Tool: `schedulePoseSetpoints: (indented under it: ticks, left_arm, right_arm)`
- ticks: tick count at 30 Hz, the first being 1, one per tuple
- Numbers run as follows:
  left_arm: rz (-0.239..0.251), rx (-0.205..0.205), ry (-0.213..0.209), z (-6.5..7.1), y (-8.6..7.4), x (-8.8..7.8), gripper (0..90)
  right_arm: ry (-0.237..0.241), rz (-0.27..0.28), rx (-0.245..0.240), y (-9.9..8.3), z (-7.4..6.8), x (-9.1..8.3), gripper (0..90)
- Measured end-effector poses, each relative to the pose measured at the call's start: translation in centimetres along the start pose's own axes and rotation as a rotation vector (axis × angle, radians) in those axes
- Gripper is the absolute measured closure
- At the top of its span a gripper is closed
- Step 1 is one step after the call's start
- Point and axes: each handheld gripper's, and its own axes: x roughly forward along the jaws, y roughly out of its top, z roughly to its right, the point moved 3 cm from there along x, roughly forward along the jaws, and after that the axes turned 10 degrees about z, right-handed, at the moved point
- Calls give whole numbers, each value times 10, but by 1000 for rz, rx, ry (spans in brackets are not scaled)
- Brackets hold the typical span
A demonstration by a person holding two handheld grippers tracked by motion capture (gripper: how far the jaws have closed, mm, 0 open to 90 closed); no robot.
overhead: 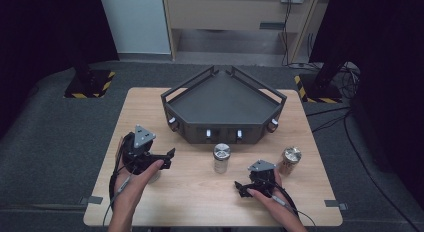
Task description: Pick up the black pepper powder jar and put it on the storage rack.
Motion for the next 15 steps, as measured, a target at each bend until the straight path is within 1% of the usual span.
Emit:
schedulePoseSetpoints:
  ticks: [7, 15]
  left_arm:
    - [1, -12, 15, -8, -5, -6, 17]
    - [2, -19, 27, -15, -10, -12, 16]
  right_arm:
    - [0, 0, 0, 0, 0, 0, 6]
    - [0, 0, -1, 0, 0, 0, 6]
